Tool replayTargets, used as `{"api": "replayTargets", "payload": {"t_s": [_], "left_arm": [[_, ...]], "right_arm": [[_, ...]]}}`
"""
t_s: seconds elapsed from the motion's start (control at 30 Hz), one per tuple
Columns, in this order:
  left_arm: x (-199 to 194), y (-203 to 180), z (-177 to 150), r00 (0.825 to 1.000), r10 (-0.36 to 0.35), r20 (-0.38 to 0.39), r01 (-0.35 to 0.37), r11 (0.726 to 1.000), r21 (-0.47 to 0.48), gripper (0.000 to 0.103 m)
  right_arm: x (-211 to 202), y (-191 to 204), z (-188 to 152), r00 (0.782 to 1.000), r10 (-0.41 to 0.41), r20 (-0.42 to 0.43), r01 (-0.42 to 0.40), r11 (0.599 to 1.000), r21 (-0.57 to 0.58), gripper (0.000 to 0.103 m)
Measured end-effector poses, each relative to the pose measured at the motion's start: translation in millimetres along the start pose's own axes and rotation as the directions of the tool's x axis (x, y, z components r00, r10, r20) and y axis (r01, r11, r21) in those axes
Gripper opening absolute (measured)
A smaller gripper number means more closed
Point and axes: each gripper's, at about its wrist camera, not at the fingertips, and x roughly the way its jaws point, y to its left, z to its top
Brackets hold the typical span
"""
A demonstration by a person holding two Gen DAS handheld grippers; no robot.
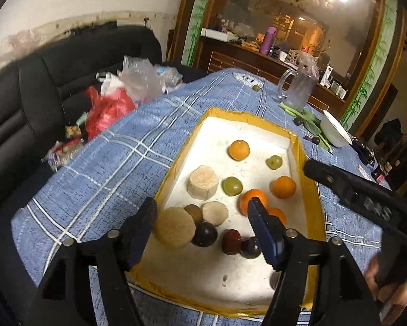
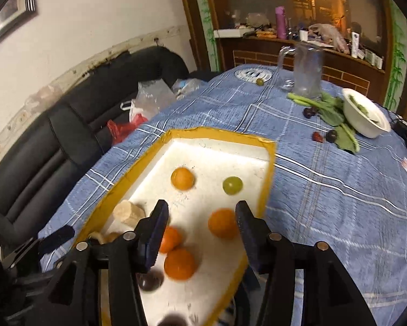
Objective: Organize fruits
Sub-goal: 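Carry the tan ball and orange into the white tray and open both tools, then lift both tools away from the tray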
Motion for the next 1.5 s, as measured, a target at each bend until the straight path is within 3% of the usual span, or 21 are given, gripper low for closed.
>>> {"api": "replayTargets", "payload": {"t_s": [0.17, 0.4, 0.77, 1.5], "left_arm": [[-25.3, -19.9, -8.7, 0.993, 0.071, 0.092, -0.077, 0.995, 0.062, 0.084], [-42.9, -45.1, -20.8, 0.991, 0.078, 0.107, -0.091, 0.988, 0.124, 0.087], [-59.2, -74.2, -37.9, 0.99, 0.084, 0.113, -0.104, 0.977, 0.187, 0.087], [-65.5, -90.2, -53.8, 0.994, 0.061, 0.092, -0.081, 0.971, 0.223, 0.087]], "right_arm": [[-41.8, -3.6, -30.4, 0.993, -0.088, 0.076, 0.09, 0.996, -0.015, 0.068], [-75.1, -21.2, -75.7, 0.979, -0.174, 0.104, 0.171, 0.984, 0.038, 0.074], [-98.7, -31.3, -106.5, 0.975, -0.192, 0.113, 0.185, 0.981, 0.065, 0.075], [-108.0, -35.5, -126.0, 0.976, -0.19, 0.104, 0.181, 0.979, 0.089, 0.077]]}}
